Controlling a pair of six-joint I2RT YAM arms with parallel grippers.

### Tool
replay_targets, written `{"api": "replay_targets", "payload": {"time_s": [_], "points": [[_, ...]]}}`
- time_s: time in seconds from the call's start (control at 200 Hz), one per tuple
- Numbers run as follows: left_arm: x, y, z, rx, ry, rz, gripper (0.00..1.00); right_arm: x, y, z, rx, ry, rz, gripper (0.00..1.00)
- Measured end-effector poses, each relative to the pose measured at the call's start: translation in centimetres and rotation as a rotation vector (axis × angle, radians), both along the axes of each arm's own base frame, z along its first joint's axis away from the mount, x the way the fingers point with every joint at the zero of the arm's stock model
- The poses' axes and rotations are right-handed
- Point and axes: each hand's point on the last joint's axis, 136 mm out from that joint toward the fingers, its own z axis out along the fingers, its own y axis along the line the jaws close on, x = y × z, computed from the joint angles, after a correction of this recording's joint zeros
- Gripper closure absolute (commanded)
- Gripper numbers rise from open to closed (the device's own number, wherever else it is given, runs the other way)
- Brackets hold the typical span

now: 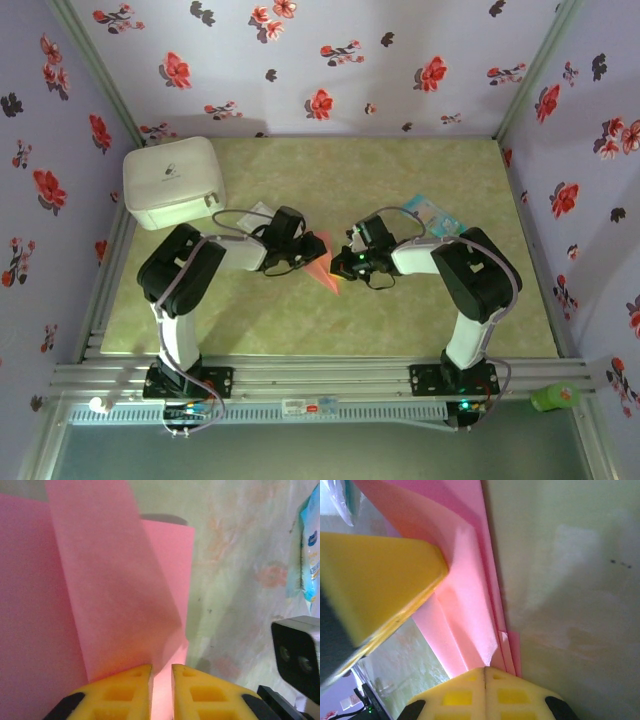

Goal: Fold a paper plane with a square sheet of paper (pick it up from the middle)
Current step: Fourth fold the wing at the center of the table.

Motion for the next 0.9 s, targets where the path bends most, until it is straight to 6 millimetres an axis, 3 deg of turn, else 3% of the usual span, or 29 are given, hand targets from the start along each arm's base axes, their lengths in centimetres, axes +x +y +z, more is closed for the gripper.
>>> {"api": "replay_targets", "payload": {"time_s": [0.17, 0.25, 0.5, 0.9], "points": [[0.0, -0.2, 3.1, -0.031, -0.055, -0.016, 0.91, -0.1, -0.1, 0.0, -0.002, -0.015, 0.021, 0.97], [-0.5, -0.4, 3.6, -0.041, -0.061, -0.031, 0.93, -0.1, -0.1, 0.0, -0.007, -0.018, 0.031, 0.97], [-2.1, -0.7, 1.8, -0.023, 0.000, -0.070, 0.93, -0.1, -0.5, 0.0, -0.009, -0.016, 0.045, 0.97], [-2.2, -0.5, -1.2, 0.022, 0.064, -0.072, 0.93, -0.2, -0.6, 0.0, -0.009, -0.024, 0.061, 0.99]]}}
